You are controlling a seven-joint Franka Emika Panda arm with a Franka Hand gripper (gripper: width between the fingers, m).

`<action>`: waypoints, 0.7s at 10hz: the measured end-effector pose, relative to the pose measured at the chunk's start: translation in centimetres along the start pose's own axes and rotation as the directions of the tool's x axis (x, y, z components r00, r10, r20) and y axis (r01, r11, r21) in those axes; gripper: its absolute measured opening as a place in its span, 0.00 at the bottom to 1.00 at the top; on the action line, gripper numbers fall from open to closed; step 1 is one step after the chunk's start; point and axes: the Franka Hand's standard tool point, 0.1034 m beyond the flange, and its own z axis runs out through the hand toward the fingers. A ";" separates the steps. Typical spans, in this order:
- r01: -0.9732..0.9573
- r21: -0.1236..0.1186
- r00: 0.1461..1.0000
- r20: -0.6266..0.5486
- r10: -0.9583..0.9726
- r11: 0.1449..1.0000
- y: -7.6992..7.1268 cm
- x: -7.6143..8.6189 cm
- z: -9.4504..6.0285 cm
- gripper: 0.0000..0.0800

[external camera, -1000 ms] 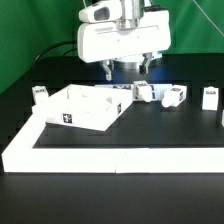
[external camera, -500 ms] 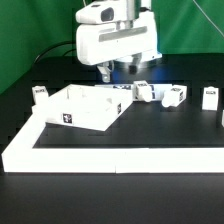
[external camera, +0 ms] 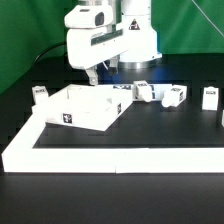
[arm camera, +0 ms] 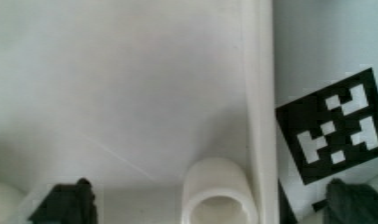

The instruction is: Assemble one leg

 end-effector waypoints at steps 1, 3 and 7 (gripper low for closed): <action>0.005 0.000 1.000 0.002 -0.005 1.000 -0.1 -0.2 0.2 0.81; 0.019 -0.018 0.999 0.027 -0.018 1.000 -0.7 -2.6 2.5 0.81; -0.017 0.002 0.999 0.043 0.017 1.000 -1.7 -3.5 4.7 0.81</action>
Offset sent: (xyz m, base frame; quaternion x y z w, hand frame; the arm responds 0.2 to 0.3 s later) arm -0.0218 -0.0096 -0.0499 -0.0118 0.0449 -0.0248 0.9986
